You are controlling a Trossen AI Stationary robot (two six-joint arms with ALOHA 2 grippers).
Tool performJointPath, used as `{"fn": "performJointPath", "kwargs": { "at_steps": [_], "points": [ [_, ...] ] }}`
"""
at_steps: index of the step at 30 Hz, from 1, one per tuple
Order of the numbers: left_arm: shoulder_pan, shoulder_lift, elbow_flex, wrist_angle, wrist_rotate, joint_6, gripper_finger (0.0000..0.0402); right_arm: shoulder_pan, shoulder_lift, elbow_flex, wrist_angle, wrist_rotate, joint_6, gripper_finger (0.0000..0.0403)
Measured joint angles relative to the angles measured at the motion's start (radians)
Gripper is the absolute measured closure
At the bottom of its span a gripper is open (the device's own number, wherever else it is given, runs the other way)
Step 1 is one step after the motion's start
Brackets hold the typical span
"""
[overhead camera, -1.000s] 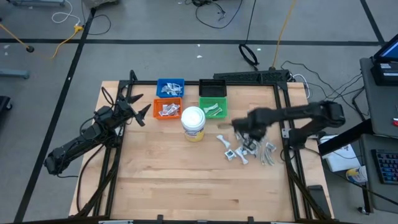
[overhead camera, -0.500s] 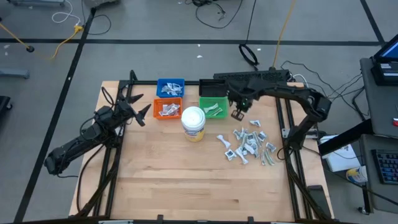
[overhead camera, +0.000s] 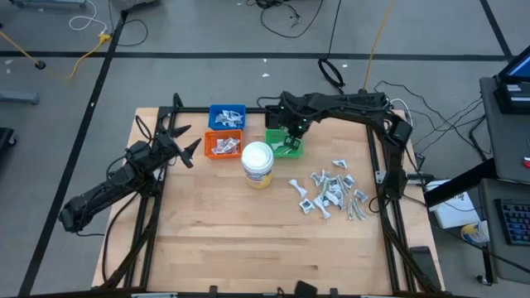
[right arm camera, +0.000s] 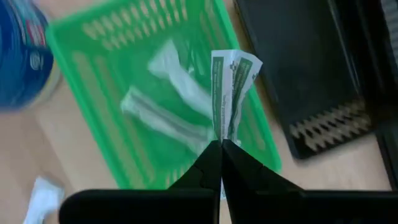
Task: Pick & Place First Aid Supplies
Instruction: Put the green bandage into the green bin
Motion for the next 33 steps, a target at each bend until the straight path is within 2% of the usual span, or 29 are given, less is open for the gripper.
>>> {"fn": "performJointPath", "kwargs": {
  "at_steps": [4,11,15,18,22,27,30,33],
  "points": [
    [0.0,0.0,0.0,0.0,0.0,0.0,0.0091,0.006,0.064,0.049,0.016,-0.019,-0.006,0.0403],
    [0.0,0.0,0.0,0.0,0.0,0.0,0.0091,0.022,0.116,0.048,0.026,-0.017,-0.017,0.0401],
    [0.0,0.0,0.0,0.0,0.0,0.0,0.0091,0.022,0.111,0.049,0.053,-0.017,-0.037,0.0379],
    [0.0,0.0,0.0,0.0,0.0,0.0,0.0091,0.021,0.11,0.048,0.055,-0.017,-0.031,0.0342],
    [0.0,0.0,0.0,0.0,0.0,0.0,0.0091,0.025,0.105,0.048,0.067,-0.006,-0.005,0.0268],
    [0.0,0.0,0.0,0.0,0.0,0.0,0.0091,0.025,0.083,0.049,0.073,0.142,0.155,0.018],
    [0.0,0.0,0.0,0.0,0.0,0.0,0.0091,0.025,0.063,0.048,0.038,0.191,0.261,0.0149],
    [0.0,0.0,0.0,0.0,0.0,0.0,0.0092,0.035,0.037,0.047,-0.009,0.245,0.399,0.0135]
  ]
}}
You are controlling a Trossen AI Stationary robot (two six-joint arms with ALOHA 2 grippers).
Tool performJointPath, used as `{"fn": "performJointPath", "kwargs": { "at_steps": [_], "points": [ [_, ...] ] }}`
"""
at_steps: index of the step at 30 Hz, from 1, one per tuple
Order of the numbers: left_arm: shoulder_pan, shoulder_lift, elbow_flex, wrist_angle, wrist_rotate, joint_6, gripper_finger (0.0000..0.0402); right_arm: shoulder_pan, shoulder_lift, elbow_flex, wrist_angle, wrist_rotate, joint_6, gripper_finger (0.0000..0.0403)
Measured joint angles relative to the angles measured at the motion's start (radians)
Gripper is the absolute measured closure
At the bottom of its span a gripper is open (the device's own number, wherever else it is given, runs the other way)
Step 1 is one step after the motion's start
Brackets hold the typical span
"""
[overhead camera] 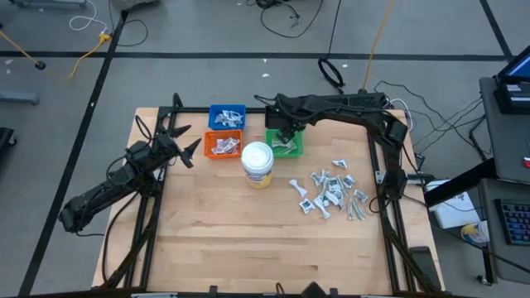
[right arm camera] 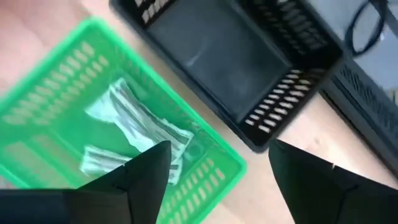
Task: Pick & Place First Aid Supplies
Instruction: Put the green bandage into the green bin
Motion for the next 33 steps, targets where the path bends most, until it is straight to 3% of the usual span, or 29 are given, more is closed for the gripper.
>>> {"fn": "performJointPath", "kwargs": {
  "at_steps": [9,19,26,33],
  "points": [
    [0.0,0.0,0.0,0.0,0.0,0.0,0.0092,0.07,-0.169,-0.192,-0.025,0.008,0.302,0.0134],
    [0.0,0.0,0.0,0.0,0.0,0.0,0.0092,0.259,-0.384,-0.514,-0.019,-0.001,0.639,0.0135],
    [0.0,0.0,0.0,0.0,0.0,0.0,0.0092,0.404,-0.488,-0.706,-0.037,-0.11,0.853,0.0135],
    [0.0,0.0,0.0,0.0,0.0,0.0,0.0091,0.524,-0.573,-0.811,-0.094,-0.192,1.032,0.0135]
  ]
}}
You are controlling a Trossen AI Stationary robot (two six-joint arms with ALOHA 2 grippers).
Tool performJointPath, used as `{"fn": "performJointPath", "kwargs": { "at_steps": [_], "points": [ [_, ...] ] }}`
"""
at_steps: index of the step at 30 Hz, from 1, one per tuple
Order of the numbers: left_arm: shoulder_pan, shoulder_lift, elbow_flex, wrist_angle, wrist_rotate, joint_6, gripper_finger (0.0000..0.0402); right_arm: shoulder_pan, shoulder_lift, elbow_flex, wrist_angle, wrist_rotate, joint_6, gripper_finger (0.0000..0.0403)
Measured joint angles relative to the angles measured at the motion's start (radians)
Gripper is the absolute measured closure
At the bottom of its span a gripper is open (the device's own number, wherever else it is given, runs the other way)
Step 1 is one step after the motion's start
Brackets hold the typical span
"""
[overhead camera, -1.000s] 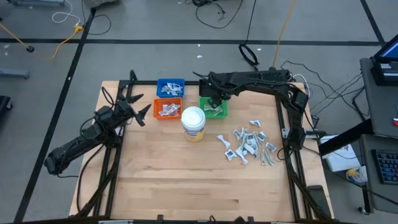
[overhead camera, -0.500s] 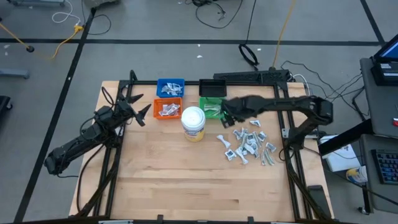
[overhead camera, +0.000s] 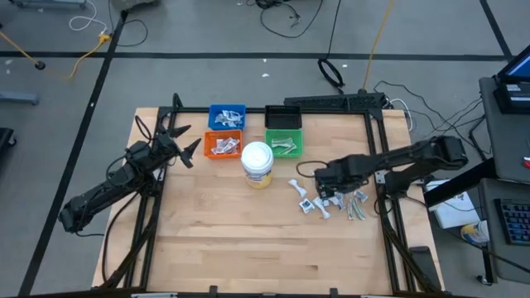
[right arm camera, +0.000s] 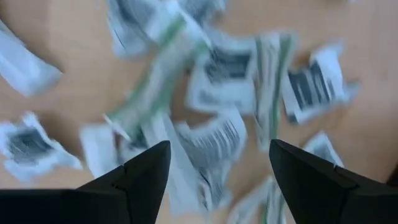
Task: Pick & Place First Aid Supplies
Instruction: Put the green bandage into the green bin
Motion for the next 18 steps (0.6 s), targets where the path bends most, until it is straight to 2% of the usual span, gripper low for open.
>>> {"fn": "performJointPath", "kwargs": {
  "at_steps": [6,18],
  "points": [
    [0.0,0.0,0.0,0.0,0.0,0.0,0.0091,0.08,-0.048,-0.074,-0.007,-0.09,0.093,0.0135],
    [0.0,0.0,0.0,0.0,0.0,0.0,0.0092,0.226,-0.132,-0.162,-0.011,-0.174,0.267,0.0135]
  ]
}}
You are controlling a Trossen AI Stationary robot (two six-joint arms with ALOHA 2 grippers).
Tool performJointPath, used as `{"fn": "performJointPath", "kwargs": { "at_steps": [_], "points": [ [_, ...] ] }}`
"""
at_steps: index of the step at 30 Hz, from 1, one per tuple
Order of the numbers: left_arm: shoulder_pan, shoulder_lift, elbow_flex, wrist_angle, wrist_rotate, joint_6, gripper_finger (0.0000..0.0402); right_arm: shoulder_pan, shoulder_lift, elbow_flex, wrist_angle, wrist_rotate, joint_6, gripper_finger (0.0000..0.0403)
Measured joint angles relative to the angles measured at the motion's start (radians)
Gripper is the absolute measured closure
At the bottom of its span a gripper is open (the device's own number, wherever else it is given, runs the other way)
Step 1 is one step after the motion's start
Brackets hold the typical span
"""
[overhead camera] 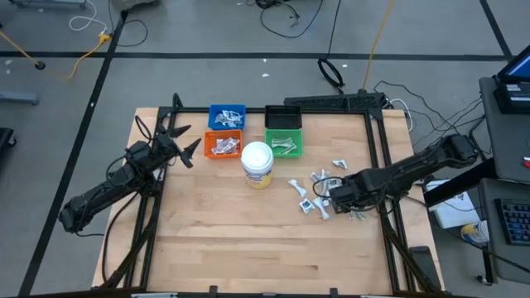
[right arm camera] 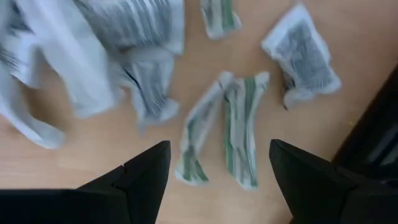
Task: Pick & Place First Aid Supplies
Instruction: Put the green bandage into the green bin
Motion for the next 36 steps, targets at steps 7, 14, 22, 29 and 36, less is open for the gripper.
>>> {"fn": "performJointPath", "kwargs": {
  "at_steps": [7,14,22,29,36],
  "points": [
    [0.0,0.0,0.0,0.0,0.0,0.0,0.0092,0.033,-0.014,-0.047,-0.006,-0.003,0.023,0.0143],
    [0.0,0.0,0.0,0.0,0.0,0.0,0.0091,0.034,-0.014,-0.058,-0.001,-0.024,0.003,0.0203],
    [0.0,0.0,0.0,0.0,0.0,0.0,0.0091,0.034,-0.014,-0.082,0.037,-0.024,-0.001,0.0268],
    [0.0,0.0,0.0,0.0,0.0,0.0,0.0092,0.033,-0.015,-0.143,0.122,-0.03,-0.002,0.028],
    [0.0,0.0,0.0,0.0,0.0,0.0,0.0092,0.033,-0.008,-0.148,0.175,-0.05,-0.021,0.0327]
  ]
}}
